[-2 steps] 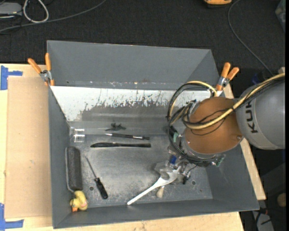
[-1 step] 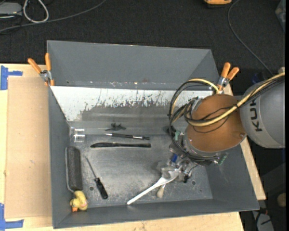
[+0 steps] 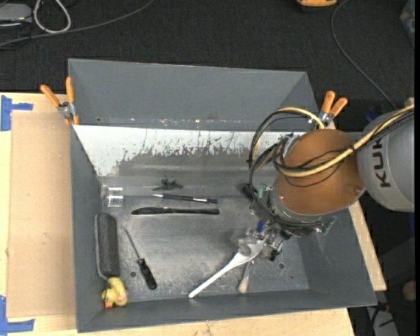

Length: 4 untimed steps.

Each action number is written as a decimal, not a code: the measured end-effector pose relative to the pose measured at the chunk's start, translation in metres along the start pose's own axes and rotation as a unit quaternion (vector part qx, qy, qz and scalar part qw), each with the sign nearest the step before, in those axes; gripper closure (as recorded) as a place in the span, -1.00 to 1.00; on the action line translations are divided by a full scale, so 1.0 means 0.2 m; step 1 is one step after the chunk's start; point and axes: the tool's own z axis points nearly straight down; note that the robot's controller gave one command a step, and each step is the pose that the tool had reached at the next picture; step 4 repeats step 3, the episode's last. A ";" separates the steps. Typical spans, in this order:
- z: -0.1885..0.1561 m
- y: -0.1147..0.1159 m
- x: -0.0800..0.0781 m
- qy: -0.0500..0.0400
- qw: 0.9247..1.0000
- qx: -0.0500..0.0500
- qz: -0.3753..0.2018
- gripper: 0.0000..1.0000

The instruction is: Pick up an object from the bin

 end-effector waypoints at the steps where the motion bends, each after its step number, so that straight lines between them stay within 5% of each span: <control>1: -0.03 0.00 -0.01 -0.001 1.000 0.000 0.002 1.00; 4: -0.16 0.01 -0.01 -0.001 1.000 -0.002 0.005 1.00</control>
Offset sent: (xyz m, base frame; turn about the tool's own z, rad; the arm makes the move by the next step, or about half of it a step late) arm 0.0003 0.0006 0.0355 0.0028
